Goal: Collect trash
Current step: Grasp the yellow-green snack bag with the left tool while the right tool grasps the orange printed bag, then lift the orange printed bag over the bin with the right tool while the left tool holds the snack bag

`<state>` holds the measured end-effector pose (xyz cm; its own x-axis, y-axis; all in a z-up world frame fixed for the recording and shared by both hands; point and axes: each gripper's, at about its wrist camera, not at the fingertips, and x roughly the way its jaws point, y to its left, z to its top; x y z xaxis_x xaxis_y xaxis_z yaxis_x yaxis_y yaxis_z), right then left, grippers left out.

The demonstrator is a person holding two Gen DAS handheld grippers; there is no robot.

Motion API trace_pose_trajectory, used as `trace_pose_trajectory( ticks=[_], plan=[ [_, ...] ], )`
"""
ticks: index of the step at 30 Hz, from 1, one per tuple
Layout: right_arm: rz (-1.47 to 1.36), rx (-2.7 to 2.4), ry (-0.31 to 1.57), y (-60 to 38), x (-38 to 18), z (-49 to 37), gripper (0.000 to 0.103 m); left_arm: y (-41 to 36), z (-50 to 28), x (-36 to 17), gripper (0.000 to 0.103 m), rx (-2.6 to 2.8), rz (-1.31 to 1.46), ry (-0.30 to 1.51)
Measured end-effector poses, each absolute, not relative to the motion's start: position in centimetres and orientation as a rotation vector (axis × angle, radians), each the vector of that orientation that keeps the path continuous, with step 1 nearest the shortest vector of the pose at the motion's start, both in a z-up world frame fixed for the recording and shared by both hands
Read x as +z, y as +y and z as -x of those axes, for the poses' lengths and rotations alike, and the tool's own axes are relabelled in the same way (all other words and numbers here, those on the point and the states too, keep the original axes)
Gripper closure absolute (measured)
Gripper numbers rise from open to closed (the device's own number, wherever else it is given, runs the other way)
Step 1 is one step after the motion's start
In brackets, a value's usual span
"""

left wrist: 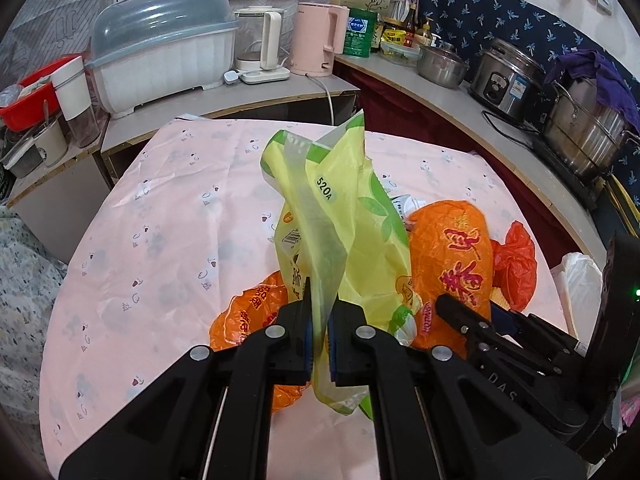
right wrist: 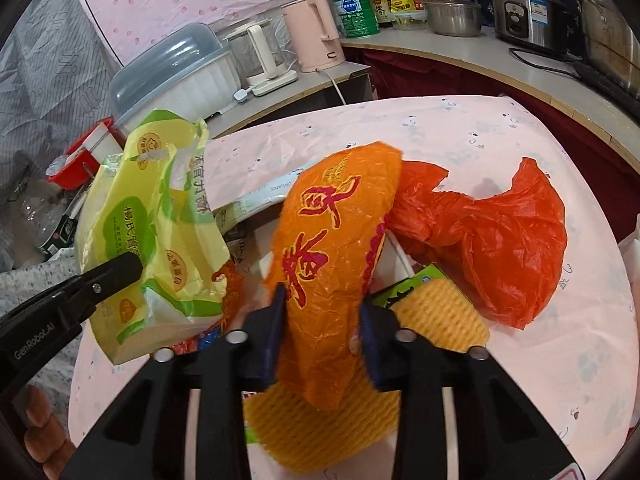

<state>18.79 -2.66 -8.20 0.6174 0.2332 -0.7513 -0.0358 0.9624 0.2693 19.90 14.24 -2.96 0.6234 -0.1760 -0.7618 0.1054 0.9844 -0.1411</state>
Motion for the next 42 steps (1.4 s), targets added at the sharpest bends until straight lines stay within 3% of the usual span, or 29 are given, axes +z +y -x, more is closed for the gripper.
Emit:
trace_pose_trajectory(
  ticks=[3,21,42],
  plan=[
    [-0.25,0.161,0.863,-3.2,-7.2,-18.2,0.084,14.1,-19.5,-2.4,0.098,-0.165,0.085,0.872],
    [-0.317,0.073,0.651,-10.5,1.2,-11.4,0.085,7.9,-14.4,3.0,0.098,-0.266,0.028,0.776],
    [-0.435,-0.187,0.568,-26.0,1.3,-1.5,0.085,-9.3,-9.5,4.4,0.098,-0.548,-0.13,0.754]
  ],
)
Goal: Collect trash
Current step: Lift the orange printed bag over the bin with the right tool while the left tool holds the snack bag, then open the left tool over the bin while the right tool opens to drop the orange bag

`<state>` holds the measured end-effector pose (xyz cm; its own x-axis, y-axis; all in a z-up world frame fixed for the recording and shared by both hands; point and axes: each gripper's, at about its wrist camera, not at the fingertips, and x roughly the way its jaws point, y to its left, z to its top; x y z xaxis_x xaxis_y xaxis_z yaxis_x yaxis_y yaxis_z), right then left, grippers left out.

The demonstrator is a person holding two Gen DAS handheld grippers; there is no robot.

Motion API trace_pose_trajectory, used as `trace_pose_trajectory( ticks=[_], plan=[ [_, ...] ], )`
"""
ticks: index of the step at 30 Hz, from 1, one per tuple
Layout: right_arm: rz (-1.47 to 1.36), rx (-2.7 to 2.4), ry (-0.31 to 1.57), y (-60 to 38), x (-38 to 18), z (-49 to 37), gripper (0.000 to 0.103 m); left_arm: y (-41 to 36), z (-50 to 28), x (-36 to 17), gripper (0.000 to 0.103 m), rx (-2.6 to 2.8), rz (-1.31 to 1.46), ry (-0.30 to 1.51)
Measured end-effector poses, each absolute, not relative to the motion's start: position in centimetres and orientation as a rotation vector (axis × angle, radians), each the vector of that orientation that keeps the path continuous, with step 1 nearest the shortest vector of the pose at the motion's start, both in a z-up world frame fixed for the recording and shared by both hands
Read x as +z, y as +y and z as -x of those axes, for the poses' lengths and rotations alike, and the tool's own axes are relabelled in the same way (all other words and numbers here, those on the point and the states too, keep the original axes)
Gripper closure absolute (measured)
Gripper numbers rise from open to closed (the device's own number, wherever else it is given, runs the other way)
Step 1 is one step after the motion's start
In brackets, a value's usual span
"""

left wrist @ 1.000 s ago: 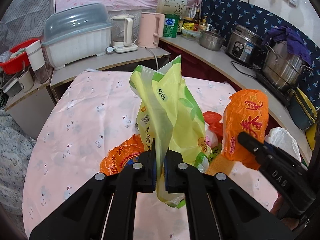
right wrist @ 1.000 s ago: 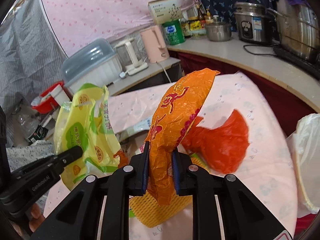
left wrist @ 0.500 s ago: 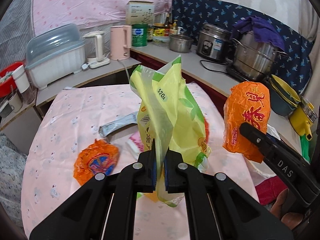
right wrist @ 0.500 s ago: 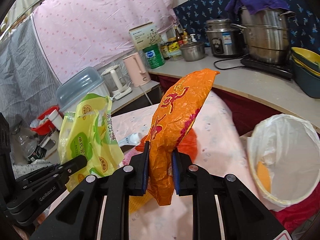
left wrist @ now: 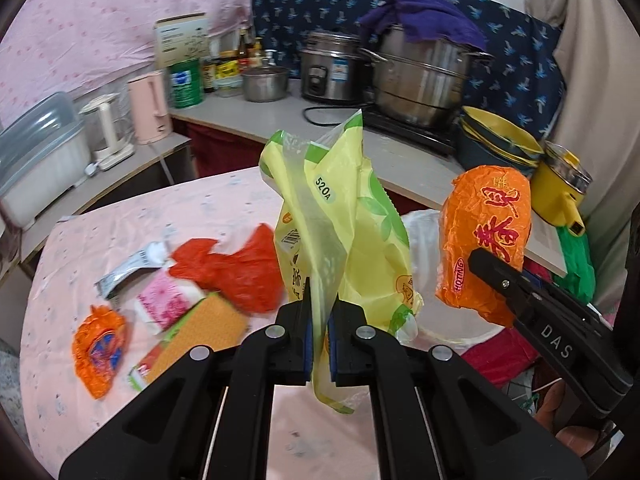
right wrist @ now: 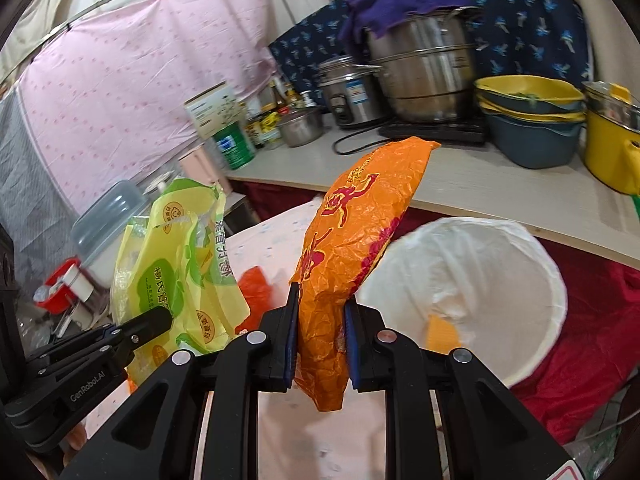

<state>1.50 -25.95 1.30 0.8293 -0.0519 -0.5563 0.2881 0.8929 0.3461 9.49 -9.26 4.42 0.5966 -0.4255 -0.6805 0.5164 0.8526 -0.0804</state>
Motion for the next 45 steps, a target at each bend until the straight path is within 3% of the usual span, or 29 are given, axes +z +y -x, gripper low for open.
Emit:
trace_pose_trajectory(
  ticks=[24,27,29,30,45],
  plan=[
    [-0.54,-0.371,0.568,-35.9,-2.1,3.3,0.084,-22.9,-9.1,0.8,0.096,-0.757,-0.218,0.839],
    [-0.546,-0.379,0.573,-36.3,-2.4,3.2,0.084,-23.4,-9.5,0.3,0.09,-0.751,-0.219,0.845],
    [-0.549,-0.381,0.577,-36.4,-2.6,3.1,0.084,-23.3,-9.9,0.0,0.068,-0.742,-0.204,0.854],
    [-0.548,-0.381,0.579,-36.4,-2.7,3.1,0.084,-23.2,-10.0,0.0,0.064,-0.734,-0.193,0.853],
    [-0.539,-0.354,0.596,-35.5,-3.0,1.3,0.083,-20.9,-11.8,-0.2,0.056,-0.665,-0.151,0.86]
  ],
)
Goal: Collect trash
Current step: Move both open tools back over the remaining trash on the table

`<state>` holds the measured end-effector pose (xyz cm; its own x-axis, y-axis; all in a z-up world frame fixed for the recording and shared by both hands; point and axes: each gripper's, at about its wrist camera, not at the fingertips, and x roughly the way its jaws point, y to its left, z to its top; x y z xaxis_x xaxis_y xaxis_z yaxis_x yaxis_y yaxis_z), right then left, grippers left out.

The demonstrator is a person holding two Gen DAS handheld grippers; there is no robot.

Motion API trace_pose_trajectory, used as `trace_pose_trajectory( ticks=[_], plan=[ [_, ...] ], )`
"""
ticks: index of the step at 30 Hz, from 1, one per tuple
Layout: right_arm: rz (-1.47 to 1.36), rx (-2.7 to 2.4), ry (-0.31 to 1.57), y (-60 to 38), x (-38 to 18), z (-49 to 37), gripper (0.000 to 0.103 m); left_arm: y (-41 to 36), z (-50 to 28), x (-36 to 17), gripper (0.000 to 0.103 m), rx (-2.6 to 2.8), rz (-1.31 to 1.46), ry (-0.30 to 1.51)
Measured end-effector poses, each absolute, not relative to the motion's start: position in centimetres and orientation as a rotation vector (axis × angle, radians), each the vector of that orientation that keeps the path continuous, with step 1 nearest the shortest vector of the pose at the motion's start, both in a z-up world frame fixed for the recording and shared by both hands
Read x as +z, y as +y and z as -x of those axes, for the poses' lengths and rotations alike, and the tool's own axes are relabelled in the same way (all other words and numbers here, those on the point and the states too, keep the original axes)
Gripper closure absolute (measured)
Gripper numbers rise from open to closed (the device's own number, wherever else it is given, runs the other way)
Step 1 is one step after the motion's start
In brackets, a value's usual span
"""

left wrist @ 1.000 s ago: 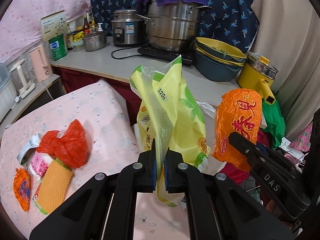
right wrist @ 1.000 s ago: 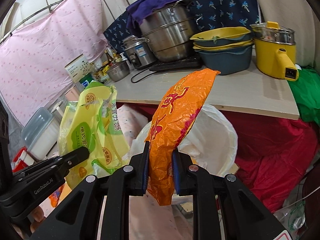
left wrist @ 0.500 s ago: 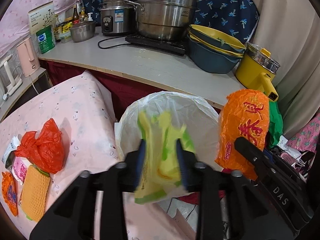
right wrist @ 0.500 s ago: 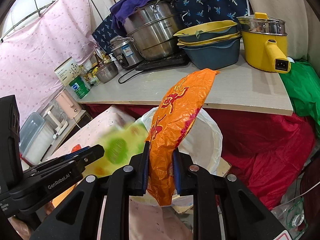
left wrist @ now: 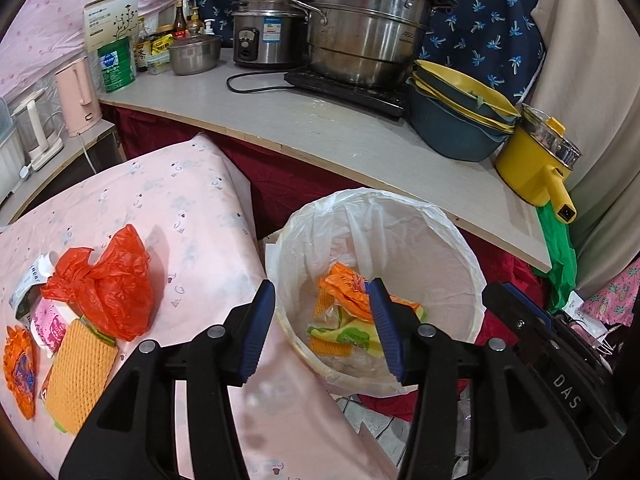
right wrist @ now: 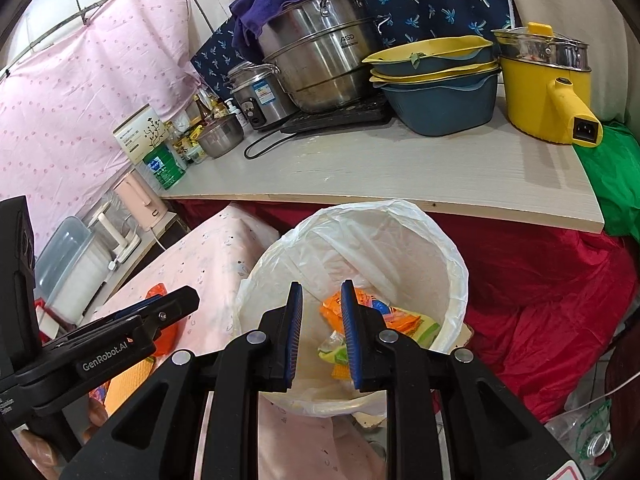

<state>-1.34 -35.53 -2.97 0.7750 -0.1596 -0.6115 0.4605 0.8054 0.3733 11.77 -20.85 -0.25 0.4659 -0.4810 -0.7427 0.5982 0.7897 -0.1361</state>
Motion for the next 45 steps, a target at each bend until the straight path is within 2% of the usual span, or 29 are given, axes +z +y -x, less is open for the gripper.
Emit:
trace_pose_trajectory(
  ticks=[21,26,31,37,45],
  plan=[
    [-0.472,-0.263,0.602,-30.7,-1.0,-0.7,0.081,-13.3,-12.3,1.2,0.056,-0.563,-0.069,0.822],
    [-0.445,-0.226,0.609,-28.3,-0.5,-1.5,0.08,-10.2,-12.6,1.6,0.053,-0.52,-0.037,0.812],
    [-0.414,-0.194,0.613,-25.7,0.0,-2.4,0.071,-6.9,-13.0,1.5,0.053,-0.474,-0.003,0.813],
    [-0.374,-0.15,0.623,-22.4,0.5,-3.6,0.066,-2.4,-13.7,1.1,0.053,-0.402,0.04,0.818],
    [-0.331,-0.092,0.648,-18.1,0.5,-5.6,0.063,4.5,-14.4,0.0,0.05,-0.292,0.098,0.827]
  ],
)
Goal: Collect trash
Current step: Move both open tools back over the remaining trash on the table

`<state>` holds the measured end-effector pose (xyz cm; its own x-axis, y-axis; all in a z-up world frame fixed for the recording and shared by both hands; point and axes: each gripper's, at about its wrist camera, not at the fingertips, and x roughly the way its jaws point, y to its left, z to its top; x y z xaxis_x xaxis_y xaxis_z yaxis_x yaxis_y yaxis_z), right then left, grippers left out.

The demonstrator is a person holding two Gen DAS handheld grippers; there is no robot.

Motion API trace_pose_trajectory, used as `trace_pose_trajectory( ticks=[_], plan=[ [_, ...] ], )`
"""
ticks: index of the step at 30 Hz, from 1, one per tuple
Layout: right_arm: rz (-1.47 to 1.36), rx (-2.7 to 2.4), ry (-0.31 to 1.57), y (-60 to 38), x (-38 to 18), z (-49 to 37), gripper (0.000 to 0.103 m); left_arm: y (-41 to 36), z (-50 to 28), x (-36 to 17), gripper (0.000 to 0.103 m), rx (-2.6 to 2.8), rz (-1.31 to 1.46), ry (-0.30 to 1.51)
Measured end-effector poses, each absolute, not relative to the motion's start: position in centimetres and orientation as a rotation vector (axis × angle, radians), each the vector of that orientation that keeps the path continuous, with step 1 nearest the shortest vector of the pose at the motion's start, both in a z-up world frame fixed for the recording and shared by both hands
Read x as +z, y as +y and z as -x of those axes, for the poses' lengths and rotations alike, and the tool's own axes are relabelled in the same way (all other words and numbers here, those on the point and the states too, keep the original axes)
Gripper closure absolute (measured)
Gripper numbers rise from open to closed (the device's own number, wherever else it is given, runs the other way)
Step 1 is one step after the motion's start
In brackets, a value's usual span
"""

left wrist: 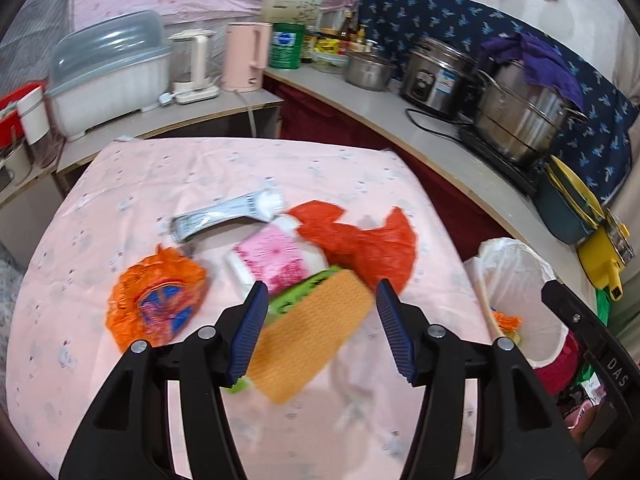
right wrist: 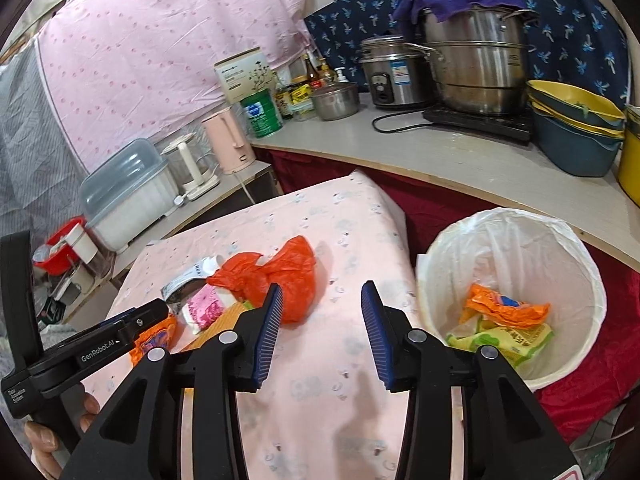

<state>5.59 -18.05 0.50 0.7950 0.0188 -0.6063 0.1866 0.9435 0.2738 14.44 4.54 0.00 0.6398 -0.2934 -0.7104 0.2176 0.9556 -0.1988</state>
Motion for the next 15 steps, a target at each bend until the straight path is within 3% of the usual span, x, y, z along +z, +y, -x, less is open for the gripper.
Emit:
trace_pose_trajectory(
  ticks=[7,15],
  plan=[
    [-0.302,-0.043,0.683,-14.5,-0.3,-7.4,0.063,10.8,-15.0,-2.5,0.046,-0.169,0.144,0.868],
    [-0.274,-0.002,0.725,-11.0,-1.6,-9.6,0.062,15.9,-15.8,-4.7,0.029,-0.046,0.161,0.886]
  ],
)
